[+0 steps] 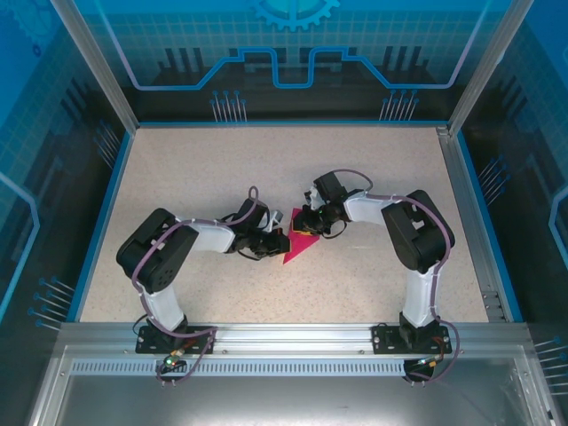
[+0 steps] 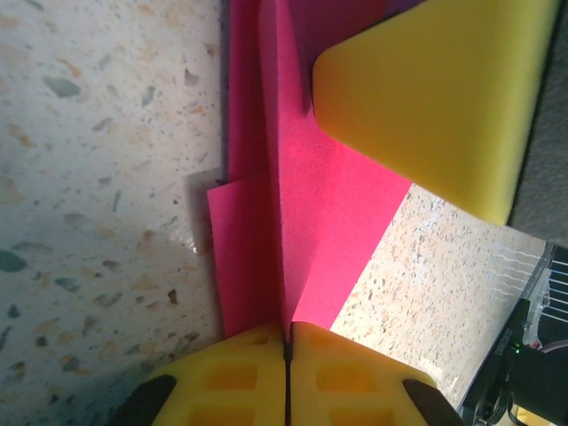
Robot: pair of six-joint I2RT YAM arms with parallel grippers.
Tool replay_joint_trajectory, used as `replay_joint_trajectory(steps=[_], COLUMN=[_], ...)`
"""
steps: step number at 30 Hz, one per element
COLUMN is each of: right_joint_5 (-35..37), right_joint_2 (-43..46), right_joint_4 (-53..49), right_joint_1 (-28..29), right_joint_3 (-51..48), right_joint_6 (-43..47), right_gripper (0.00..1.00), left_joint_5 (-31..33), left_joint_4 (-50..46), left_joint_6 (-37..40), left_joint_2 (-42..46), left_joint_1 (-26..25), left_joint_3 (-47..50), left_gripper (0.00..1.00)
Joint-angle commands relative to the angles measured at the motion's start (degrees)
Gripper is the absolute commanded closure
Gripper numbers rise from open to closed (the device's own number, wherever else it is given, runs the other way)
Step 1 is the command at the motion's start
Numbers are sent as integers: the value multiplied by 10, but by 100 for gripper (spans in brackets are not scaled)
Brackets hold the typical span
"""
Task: Fold a paper plane with a square sheet of paper (pick it up from the middle)
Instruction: Fourth fold the wing at the center of the table.
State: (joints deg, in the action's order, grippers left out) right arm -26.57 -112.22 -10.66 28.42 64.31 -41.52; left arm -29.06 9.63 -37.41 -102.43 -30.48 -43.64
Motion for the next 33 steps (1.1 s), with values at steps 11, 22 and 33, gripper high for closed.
replay_joint_trajectory(steps=[11,22,33], right_joint_5=[-4,-14,13], right_joint_2=[42,22,-21], right_joint_4=[5,10,-6], right_joint_1=[-14,-12,-11], right_joint_3=[-17,-12,-6], right_joint_6=[3,4,7], right_gripper=[79,78,79], left_joint_5=[-56,-78,-84], left_joint_4=[-30,-24,-31], left_joint_6=[35,20,18], left_joint_2=[-21,-41,-50], left_joint_1=[12,24,24], left_joint_3=[-32,-35,-38], left_gripper=[94,94,92])
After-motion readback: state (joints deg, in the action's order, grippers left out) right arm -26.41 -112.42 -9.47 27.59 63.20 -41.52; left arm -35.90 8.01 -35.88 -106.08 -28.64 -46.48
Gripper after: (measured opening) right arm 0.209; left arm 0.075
